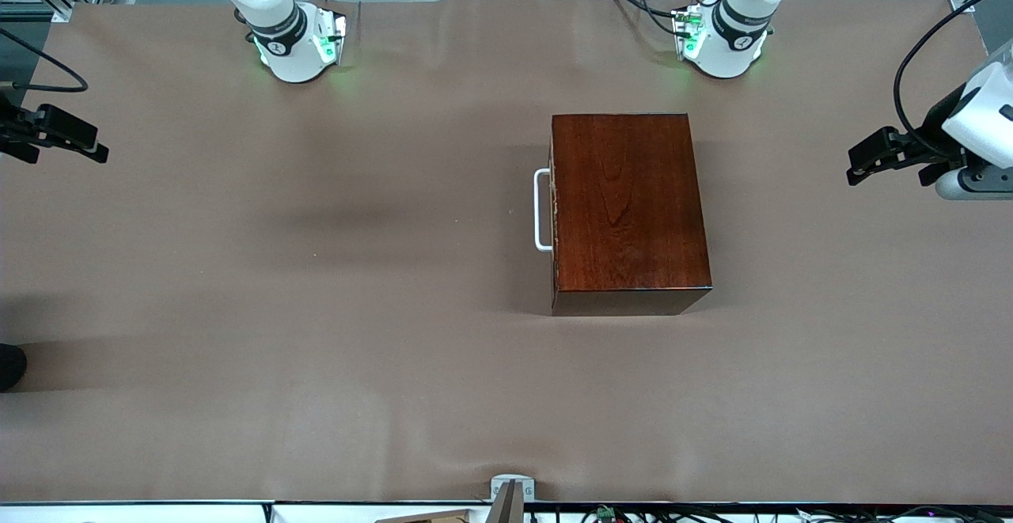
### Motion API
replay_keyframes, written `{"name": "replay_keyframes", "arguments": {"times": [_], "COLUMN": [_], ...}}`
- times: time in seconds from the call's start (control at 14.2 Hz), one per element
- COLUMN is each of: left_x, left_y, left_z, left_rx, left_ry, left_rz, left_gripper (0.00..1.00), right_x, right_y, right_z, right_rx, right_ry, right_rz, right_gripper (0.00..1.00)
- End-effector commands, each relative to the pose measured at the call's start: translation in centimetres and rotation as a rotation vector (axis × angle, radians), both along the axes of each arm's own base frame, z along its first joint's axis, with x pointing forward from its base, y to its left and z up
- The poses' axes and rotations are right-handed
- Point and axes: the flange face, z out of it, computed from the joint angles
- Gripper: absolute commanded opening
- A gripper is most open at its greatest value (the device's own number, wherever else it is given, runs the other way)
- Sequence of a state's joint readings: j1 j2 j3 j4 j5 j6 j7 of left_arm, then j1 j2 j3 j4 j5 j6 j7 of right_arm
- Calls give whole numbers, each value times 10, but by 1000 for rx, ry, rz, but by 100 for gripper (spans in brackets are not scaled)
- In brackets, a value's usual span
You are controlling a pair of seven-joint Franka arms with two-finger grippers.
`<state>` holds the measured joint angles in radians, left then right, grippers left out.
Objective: Open drawer, take yellow block, close drawer
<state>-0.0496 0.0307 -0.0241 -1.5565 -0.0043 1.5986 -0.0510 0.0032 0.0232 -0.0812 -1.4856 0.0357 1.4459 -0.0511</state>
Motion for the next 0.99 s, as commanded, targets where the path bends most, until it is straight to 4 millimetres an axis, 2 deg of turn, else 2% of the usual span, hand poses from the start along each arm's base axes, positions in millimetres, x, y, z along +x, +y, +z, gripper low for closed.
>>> {"name": "replay_keyframes", "arguments": {"times": [0.0, 0.35, 0.63, 0.85, 0.92], "left_x": [1, 1, 1, 0, -3], "left_y": [0, -8, -37, -89, -119], "left_z": [-2, 2, 3, -2, -11], "left_rx": [-13, -16, -21, -33, -30], "left_ry": [-6, -16, -27, -46, -30], "left_rz": [15, 9, 22, 54, 9], "left_gripper": [100, 100, 100, 100, 100], "right_x": [6, 8, 7, 8, 8], "right_y": [-7, -8, -12, -12, -12], "right_z": [-2, -1, -1, -2, -2], "right_rx": [-4, -3, 3, 4, 5], "right_ry": [0, -13, -14, -12, -11], "right_rz": [-9, -21, -31, -30, -30], "right_gripper": [100, 100, 100, 100, 100]}}
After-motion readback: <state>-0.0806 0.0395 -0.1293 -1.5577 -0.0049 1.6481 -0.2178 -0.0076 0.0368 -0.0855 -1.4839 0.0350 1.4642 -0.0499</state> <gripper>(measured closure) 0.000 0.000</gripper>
